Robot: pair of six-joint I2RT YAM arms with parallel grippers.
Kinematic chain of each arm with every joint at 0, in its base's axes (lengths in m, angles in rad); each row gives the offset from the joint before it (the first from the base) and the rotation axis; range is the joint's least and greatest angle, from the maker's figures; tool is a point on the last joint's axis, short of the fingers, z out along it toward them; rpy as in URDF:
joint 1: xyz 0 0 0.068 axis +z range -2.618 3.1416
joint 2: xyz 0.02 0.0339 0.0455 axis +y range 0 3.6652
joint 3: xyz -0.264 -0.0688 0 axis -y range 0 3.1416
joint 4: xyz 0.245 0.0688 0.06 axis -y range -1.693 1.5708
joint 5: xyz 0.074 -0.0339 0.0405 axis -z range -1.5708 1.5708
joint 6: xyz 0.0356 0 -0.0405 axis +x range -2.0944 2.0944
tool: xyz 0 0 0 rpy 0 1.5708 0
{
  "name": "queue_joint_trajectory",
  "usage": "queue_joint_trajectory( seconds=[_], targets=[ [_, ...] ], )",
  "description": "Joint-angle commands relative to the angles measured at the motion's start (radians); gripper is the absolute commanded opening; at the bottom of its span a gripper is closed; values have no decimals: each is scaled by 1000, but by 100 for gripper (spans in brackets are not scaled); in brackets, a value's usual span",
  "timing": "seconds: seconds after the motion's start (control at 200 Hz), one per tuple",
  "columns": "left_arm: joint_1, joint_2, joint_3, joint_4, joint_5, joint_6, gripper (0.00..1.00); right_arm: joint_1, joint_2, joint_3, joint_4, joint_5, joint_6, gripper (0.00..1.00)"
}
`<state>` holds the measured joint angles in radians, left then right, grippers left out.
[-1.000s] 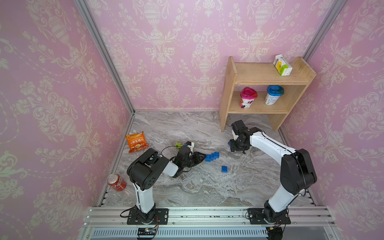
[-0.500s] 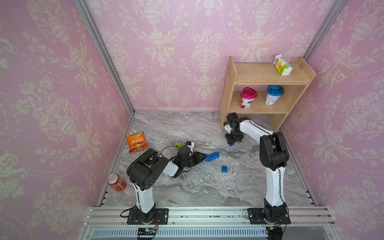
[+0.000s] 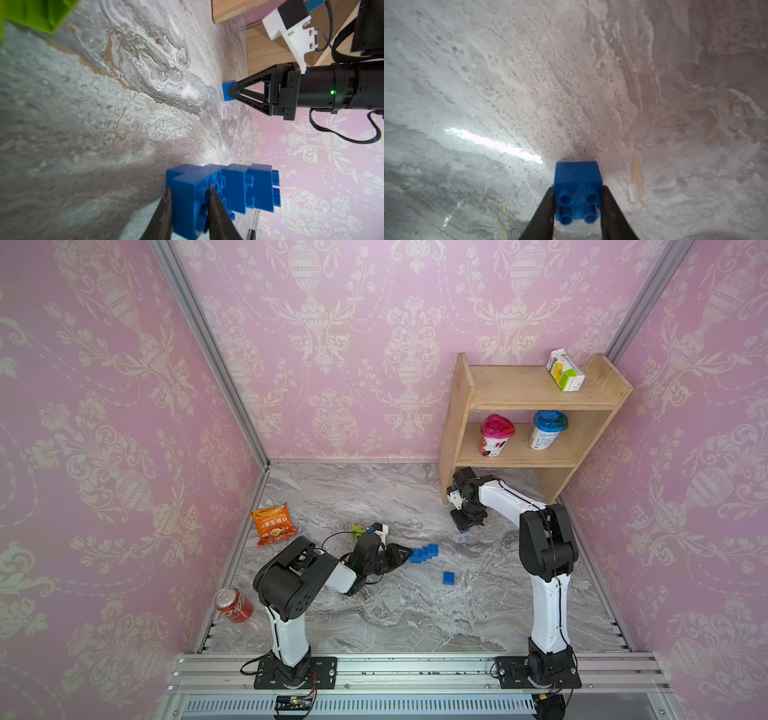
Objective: Assemble the letter v with lego
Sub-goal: Pick up the lego brick from the center of the board, then assemble the lego brick with the lego brick.
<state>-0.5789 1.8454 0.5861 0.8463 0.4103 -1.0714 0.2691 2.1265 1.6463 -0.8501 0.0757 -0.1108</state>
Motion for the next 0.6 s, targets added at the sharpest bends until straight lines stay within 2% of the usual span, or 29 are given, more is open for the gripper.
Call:
queue_joint_trajectory(
  seconds=[0.0, 0.165, 0.305, 0.42, 0.595],
  targets=[
    [3, 24, -26, -47, -42, -4, 18, 14, -140, -95, -25, 1, 118, 20],
    [4, 61, -33, 19, -46, -31, 18, 117, -408, -338, 21, -8, 368, 11],
    [8, 96, -51, 106, -64, -68, 18, 253, -552, -454, 9, 47, 621, 0],
    [9, 103, -60, 126, -77, -75, 19, 347, -610, -539, 24, 48, 805, 0],
    [9, 82, -56, 97, -82, -61, 19, 435, -639, -573, 46, 68, 935, 0]
  ],
)
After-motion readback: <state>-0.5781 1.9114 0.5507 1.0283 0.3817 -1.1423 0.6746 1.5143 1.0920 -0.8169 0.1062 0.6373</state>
